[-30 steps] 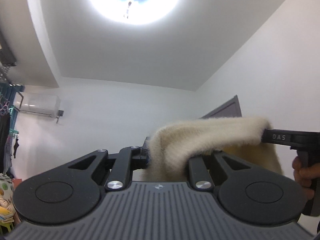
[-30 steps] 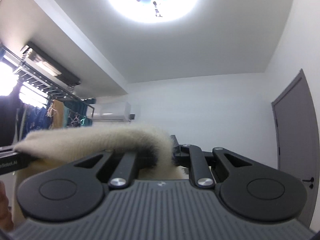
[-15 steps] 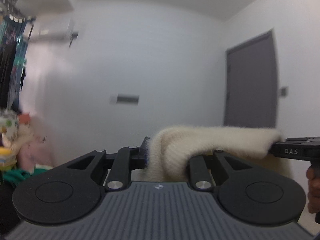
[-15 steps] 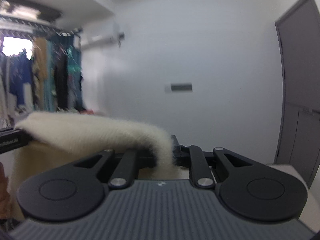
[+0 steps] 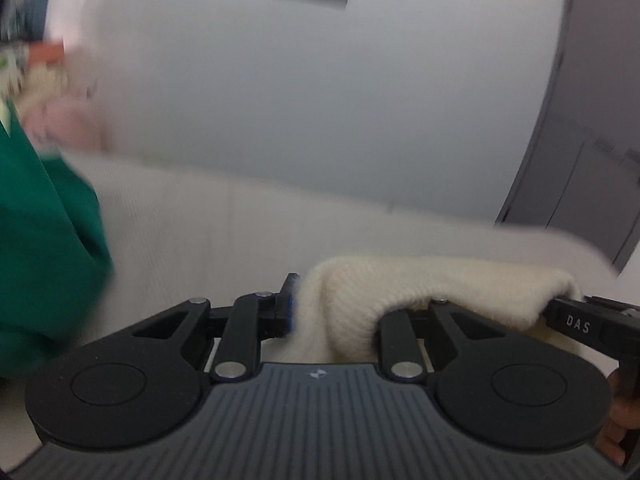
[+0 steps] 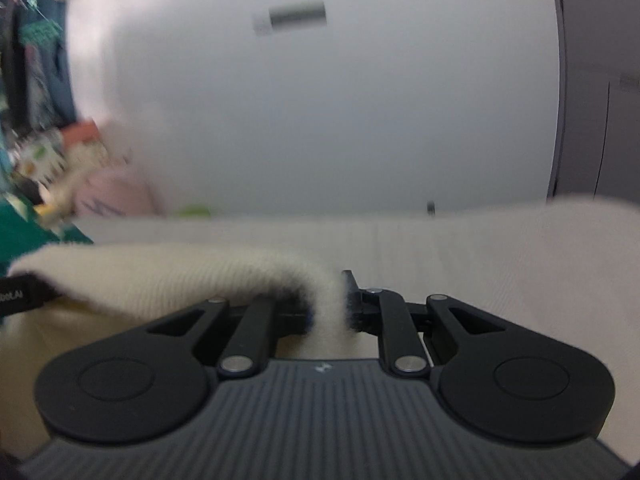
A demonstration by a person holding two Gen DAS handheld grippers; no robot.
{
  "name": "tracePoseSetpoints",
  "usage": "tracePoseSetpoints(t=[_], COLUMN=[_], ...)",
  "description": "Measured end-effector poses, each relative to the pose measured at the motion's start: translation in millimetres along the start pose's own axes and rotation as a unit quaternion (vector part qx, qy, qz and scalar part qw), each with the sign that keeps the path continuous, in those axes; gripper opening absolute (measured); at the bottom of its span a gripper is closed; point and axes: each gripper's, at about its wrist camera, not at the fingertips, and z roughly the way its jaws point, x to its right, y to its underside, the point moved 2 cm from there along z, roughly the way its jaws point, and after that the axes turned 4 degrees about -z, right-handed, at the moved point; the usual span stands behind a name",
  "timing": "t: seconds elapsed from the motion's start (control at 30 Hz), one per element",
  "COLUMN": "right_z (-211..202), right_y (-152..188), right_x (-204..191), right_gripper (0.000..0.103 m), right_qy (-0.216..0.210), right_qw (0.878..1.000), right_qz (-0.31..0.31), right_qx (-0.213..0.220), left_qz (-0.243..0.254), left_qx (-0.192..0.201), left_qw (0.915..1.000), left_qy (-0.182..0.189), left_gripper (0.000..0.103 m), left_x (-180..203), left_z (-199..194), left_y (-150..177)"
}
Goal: Fold large clothes
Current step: 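Raise the held sweater high with both grippers and shake it open, then lower the sweater onto the bed and open both grippers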
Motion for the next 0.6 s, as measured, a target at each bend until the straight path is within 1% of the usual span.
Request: tracePoseSetpoints(t=[0.07, 0.13, 0.17, 0.23, 0.27, 0.37, 0.43, 0.53, 0.6], right_z=[35, 63, 74, 78, 78, 81, 84, 75, 68], right_y=[25, 47, 58, 62, 62, 70, 73, 79, 79], right_x=[2, 1, -1, -1, -3, 0, 6, 7, 5], right_gripper=[0.018, 0.020, 0.021, 0.022, 0.022, 0.022, 0.023, 0.023, 0.023], right_qy=[0.002, 0.000, -0.004, -0.012, -0.017, -0.030, -0.034, -0.033, -0.031], right_qw=[1.000, 0.998, 0.998, 0.998, 0.998, 0.997, 0.997, 0.997, 0.997], right_qz=[0.008, 0.019, 0.023, 0.036, 0.036, 0.054, 0.061, 0.059, 0.056], right_qx=[-0.027, -0.055, -0.064, -0.056, -0.054, -0.049, -0.045, -0.043, -0.043], left_qz=[-0.010, -0.012, -0.011, -0.022, -0.025, -0.005, 0.002, 0.001, 0.013], left_qx=[-0.040, -0.065, -0.072, -0.071, -0.068, -0.061, -0.059, -0.065, -0.065], left_qw=[0.9991, 0.9977, 0.9971, 0.9971, 0.9973, 0.9979, 0.9979, 0.9976, 0.9973], left_qy=[-0.009, -0.017, -0.021, -0.014, -0.013, -0.021, -0.025, -0.024, -0.032], left_gripper=[0.024, 0.024, 0.027, 0.029, 0.030, 0.030, 0.030, 0.030, 0.030], left_x=[-12, -21, -25, -34, -36, -29, -14, -12, -9], left_z=[48, 79, 92, 103, 102, 103, 112, 114, 115], left_y=[22, 38, 45, 53, 61, 68, 71, 73, 70])
